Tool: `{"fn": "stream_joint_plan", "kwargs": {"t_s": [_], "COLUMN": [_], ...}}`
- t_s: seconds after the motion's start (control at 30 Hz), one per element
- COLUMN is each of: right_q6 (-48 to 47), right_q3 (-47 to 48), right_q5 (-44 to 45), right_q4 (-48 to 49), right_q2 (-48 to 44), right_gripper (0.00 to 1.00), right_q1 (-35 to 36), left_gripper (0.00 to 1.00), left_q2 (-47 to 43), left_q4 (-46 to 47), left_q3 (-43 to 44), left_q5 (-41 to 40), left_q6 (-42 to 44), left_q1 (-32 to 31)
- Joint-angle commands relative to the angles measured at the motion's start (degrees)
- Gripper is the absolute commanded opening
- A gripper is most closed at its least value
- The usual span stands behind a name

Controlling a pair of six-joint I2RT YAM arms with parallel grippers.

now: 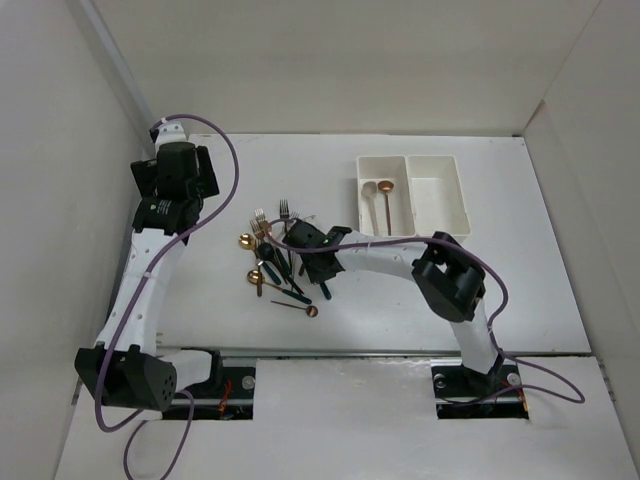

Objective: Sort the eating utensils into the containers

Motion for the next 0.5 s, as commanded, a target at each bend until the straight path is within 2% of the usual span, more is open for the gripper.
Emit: {"fn": "stream_joint_plan", "kwargs": {"t_s": [0.0, 0.03, 0.13, 0.23, 0.47], "right_q6": [1.1, 1.1, 1.9, -0.4, -7.7], "right_q3": [-3.7, -4.2, -4.2, -4.2, 8.3], "right_q5": [0.2, 0.2, 1.6, 4.6, 13.4], "right_q4": [2.3, 2.3, 2.3, 1.8, -2.9], "right_q2": [1.9, 1.9, 0.2, -5.3, -17.0], "right_gripper": [0.08, 0.00, 0.00, 0.00, 0.00], "right_q1": [0.4, 0.4, 0.4, 0.4, -0.2], "left_gripper": [1.00, 1.00, 1.00, 1.00, 1.00], "left_q2": [-2.1, -2.1, -2.1, -2.1, -1.6], "left_q4": [1.2, 1.2, 1.2, 1.8, 2.4], "left_q3": [-0.3, -0.3, -0.3, -1.0, -2.2], "left_q5": [1.0, 1.0, 1.8, 3.1, 3.6], "left_q6": [-1.1, -1.1, -1.1, -1.1, -1.1], "left_q1": [0.3, 0.3, 0.3, 0.3, 0.8]}}
